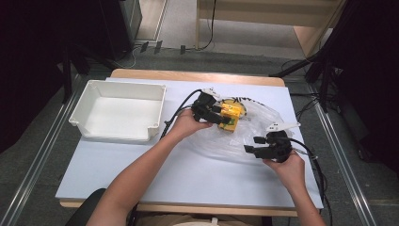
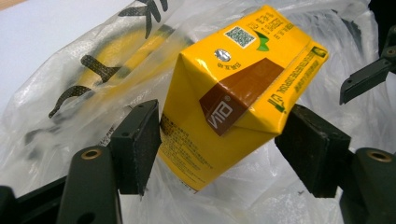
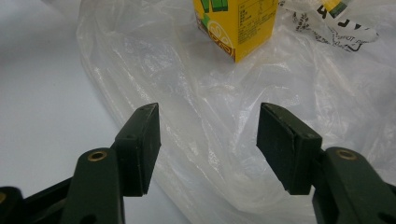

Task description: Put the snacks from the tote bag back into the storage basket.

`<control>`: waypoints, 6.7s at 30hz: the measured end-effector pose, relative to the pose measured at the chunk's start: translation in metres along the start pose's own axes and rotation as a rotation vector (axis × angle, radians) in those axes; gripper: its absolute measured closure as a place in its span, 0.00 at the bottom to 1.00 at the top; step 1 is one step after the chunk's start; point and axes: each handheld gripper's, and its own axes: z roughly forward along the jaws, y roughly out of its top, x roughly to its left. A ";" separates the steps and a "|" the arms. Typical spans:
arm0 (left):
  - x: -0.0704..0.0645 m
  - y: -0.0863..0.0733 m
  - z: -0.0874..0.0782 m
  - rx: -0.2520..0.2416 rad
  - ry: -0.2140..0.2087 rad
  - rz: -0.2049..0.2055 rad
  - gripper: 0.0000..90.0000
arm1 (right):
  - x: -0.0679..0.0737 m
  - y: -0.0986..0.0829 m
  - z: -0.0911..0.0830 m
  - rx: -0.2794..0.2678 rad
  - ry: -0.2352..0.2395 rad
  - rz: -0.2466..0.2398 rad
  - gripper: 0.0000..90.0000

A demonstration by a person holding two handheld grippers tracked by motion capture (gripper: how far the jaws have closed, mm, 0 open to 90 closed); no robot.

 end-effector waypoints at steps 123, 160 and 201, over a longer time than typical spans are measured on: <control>-0.026 0.019 -0.085 -0.012 0.049 0.019 0.58 | 0.001 0.003 0.002 -0.062 0.043 0.013 0.48; -0.007 0.009 -0.124 -0.035 0.085 -0.025 0.58 | 0.001 0.003 0.002 -0.055 0.053 0.014 0.47; 0.009 -0.003 -0.157 -0.061 0.131 -0.083 0.58 | -0.002 0.006 0.005 -0.046 0.059 0.006 0.46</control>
